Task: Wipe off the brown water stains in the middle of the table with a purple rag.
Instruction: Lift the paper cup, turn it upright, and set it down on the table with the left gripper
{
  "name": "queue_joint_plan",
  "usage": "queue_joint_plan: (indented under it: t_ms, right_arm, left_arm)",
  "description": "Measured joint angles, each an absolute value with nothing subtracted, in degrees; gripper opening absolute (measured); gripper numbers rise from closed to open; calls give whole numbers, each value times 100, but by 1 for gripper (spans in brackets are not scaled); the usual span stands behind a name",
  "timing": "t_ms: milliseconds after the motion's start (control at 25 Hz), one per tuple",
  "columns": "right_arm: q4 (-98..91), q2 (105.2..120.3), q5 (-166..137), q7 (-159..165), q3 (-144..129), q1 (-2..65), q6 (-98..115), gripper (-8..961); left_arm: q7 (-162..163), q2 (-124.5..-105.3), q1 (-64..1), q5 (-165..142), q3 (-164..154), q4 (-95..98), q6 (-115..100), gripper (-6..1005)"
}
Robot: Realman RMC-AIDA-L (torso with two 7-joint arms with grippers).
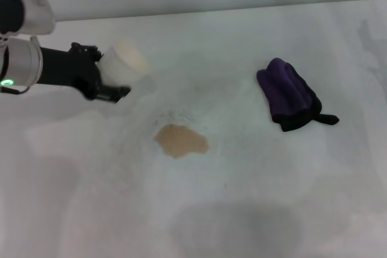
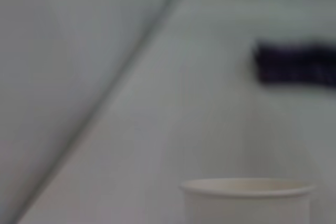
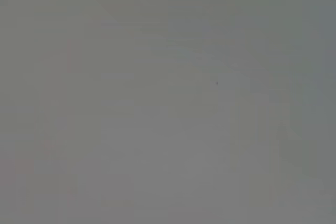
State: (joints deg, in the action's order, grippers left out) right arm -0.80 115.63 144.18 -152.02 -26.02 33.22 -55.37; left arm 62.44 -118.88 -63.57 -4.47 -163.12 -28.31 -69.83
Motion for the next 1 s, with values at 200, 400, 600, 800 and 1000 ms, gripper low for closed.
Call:
queue_joint_plan:
  t_ms: [200,400,600,800,1000]
  right_arm:
    - [-88,11559,14397,-15195,-2646,3281,-5533,827]
    - [-89,11558,14389,-15190,-2662,3273,-5467,826]
    - [-88,11557,14381,-15188,-2671,3268,-5425,827]
    - [-88,11563,14378,-15187,-2725,3290,-5422,826]
    - [-87,11567,14378,-15187,-2751,3319,-5422,826]
  left_arm:
    - [5856,-11879,-5351,1564,-16310,-2149,-7003,825]
    - [4579,-11884,-4294,3499,-16307,-1129,-6974,822]
    - [2948,-11923,-3160,5187,-16299,70,-6979,821]
    - [2354,-11956,-2749,5973,-16296,608,-6896,821]
    - [1978,-11966,-2671,6616,-16294,945,-6389,821]
